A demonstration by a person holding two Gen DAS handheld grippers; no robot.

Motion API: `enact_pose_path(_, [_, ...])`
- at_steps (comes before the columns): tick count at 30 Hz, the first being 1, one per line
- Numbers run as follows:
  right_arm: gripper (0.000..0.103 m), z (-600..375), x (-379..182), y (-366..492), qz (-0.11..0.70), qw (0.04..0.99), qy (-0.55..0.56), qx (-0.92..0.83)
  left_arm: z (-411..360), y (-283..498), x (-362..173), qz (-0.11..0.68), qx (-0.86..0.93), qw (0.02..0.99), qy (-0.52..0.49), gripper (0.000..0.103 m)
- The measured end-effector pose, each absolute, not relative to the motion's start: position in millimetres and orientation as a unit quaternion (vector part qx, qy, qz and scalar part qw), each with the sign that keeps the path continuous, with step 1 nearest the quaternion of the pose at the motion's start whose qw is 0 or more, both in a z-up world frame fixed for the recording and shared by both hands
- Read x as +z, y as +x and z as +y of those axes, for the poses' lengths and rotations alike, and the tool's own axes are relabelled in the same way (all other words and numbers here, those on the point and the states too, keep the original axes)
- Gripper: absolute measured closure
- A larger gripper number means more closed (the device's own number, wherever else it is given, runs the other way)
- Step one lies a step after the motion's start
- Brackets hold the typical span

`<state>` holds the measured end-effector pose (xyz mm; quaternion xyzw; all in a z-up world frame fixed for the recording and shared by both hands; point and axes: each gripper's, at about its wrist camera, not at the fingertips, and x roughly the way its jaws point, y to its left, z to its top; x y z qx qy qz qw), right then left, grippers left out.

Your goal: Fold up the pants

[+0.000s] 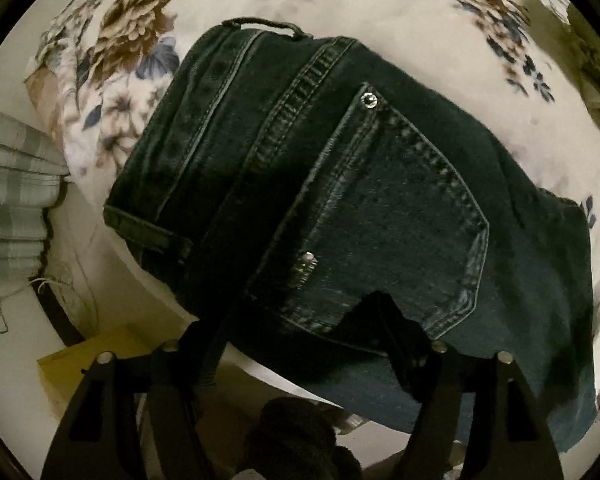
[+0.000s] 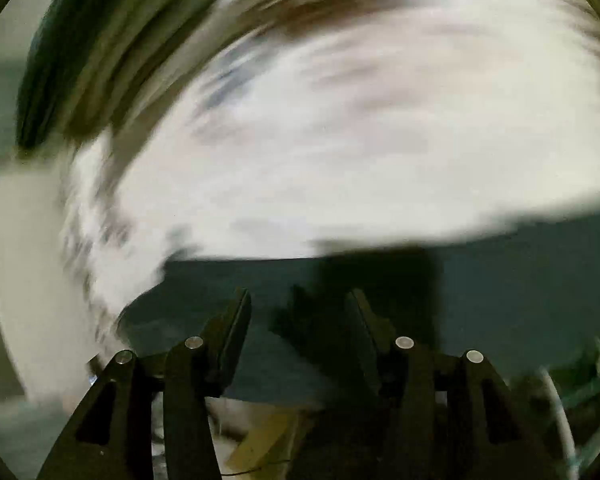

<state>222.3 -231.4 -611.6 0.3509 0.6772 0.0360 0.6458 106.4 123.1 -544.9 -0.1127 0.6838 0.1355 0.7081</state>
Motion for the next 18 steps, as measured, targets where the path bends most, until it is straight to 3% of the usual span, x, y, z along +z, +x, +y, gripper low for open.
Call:
enact_pose_path(5, [0.051, -93.9, -642.1, 307.3, 0.715, 0.643, 0.232, 0.146, 133.3, 100.3, -555.7, 0.685, 0.117, 0.710, -0.110, 0.032])
enact_pose_path(9, [0.052, -32.3, -657.5, 315.4, 0.741, 0.637, 0.125, 0.175, 151.5, 97.6, -565.6, 0.686, 0.104, 0.708, -0.128, 0.032])
enact_pose_path(12, [0.063, -32.3, -656.9, 304.5, 0.750, 0.624, 0.119, 0.184, 159.5, 95.5, -569.4, 0.685, 0.098, 0.710, -0.132, 0.032])
enact_pose_path(18, [0.063, -51.0, -667.0, 280.1, 0.759, 0.604, 0.136, 0.202, 163.8, 94.8, -574.8, 0.684, 0.091, 0.709, -0.146, 0.030])
